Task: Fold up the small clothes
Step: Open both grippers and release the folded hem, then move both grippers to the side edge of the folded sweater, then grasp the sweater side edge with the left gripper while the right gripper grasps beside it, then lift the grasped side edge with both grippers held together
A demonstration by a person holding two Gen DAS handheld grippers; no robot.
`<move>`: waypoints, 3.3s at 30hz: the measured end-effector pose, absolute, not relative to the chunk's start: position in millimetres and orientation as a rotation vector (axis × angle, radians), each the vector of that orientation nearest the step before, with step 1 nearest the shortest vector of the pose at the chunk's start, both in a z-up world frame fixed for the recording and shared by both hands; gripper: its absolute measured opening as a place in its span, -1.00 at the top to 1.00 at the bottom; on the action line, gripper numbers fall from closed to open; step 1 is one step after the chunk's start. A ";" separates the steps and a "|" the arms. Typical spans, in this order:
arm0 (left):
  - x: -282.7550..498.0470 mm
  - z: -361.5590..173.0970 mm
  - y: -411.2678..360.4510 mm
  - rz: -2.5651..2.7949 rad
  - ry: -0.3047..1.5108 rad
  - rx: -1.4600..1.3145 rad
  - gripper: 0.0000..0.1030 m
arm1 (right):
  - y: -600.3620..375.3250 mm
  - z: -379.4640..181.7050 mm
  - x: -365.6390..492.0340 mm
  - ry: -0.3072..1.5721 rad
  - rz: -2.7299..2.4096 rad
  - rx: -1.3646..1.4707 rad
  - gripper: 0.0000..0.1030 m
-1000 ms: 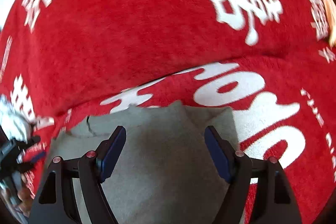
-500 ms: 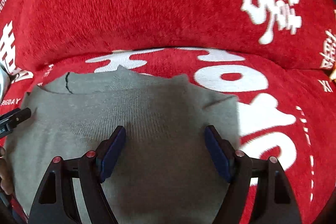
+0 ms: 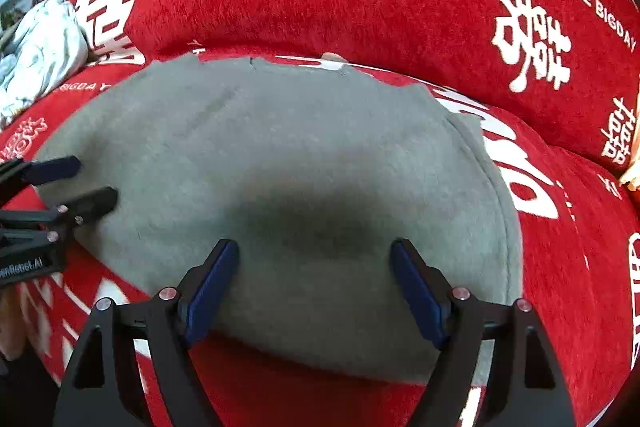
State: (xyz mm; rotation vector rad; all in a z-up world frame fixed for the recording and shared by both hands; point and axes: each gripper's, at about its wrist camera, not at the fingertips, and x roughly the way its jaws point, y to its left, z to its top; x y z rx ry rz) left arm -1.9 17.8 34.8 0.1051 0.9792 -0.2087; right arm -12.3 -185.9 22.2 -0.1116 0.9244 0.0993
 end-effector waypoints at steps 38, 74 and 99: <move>30.7 -1.7 156.6 -0.281 1.047 -0.826 0.59 | -157.3 65.9 -15.4 0.883 0.179 -0.015 -0.85; 7.8 37.2 138.0 -0.278 0.925 -0.507 0.72 | 22.0 20.7 204.1 1.190 0.374 0.015 0.60; 13.2 84.5 69.2 -0.220 0.974 -0.221 0.74 | -78.5 65.1 186.8 1.110 0.435 0.309 0.61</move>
